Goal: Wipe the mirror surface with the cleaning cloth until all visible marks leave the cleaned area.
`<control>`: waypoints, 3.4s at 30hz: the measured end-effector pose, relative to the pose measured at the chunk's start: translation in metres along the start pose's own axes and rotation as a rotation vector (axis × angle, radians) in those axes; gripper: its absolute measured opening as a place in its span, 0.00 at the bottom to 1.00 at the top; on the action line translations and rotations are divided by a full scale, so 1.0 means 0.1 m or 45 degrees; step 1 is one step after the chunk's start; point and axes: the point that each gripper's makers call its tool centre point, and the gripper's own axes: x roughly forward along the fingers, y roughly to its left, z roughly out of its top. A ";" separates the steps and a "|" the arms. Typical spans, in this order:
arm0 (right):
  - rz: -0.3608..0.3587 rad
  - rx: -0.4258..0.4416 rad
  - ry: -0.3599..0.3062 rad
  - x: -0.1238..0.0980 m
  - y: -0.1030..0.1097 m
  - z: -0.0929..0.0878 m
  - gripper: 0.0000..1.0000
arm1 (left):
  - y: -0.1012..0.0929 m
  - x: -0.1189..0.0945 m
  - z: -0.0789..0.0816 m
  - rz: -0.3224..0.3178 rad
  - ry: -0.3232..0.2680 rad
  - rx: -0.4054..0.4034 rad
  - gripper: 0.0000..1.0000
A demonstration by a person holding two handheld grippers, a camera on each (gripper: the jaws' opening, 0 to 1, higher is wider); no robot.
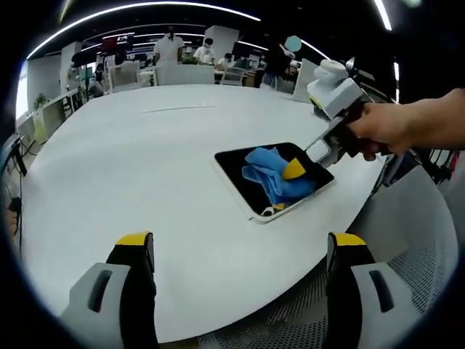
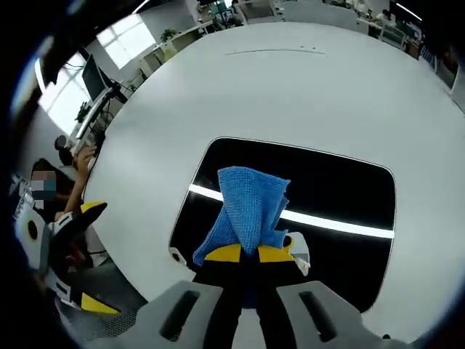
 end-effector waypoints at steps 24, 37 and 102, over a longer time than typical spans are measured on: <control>0.002 -0.055 0.032 -0.10 0.16 -0.34 0.00 | -0.04 0.00 -0.02 -0.021 0.018 0.033 0.98; 0.020 -0.047 0.048 -0.12 0.14 -0.36 0.00 | -0.05 0.00 -0.02 -0.020 0.020 0.040 0.97; 0.024 0.077 0.069 -0.24 -0.33 -0.42 0.00 | -0.01 -0.01 -0.01 -0.009 -0.002 -0.025 0.99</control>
